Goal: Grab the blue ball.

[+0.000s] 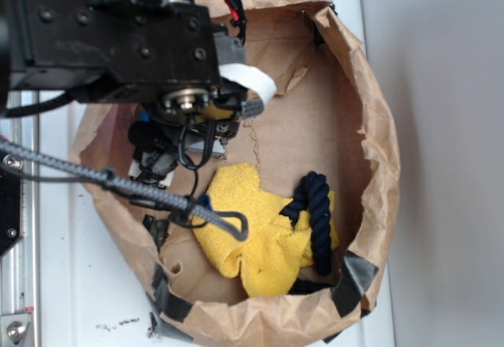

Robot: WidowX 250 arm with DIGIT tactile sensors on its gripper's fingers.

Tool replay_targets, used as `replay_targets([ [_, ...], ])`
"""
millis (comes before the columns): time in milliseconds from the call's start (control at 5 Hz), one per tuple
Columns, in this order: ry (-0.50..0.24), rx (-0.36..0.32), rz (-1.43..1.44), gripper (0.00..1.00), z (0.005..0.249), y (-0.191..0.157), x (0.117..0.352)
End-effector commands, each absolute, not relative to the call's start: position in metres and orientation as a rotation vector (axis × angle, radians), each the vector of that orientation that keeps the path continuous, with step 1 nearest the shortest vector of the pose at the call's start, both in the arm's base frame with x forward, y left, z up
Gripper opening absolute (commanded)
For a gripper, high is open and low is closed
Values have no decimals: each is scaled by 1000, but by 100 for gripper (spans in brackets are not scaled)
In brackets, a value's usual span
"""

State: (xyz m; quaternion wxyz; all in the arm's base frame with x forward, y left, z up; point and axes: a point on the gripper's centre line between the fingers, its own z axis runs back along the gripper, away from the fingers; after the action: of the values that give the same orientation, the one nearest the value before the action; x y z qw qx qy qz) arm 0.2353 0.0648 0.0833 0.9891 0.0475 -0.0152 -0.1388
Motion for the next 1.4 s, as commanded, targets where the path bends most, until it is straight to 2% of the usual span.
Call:
replay_targets([
  [0,-51,133,-290,100,67,58,236],
  [400,-9,205,-279,100,40,44,248],
  [600,-3,210,-282,100,34,42,253],
  [800,3,198,-269,0,34,46,257],
  [1200,-38,174,-289,0,47,51,255],
])
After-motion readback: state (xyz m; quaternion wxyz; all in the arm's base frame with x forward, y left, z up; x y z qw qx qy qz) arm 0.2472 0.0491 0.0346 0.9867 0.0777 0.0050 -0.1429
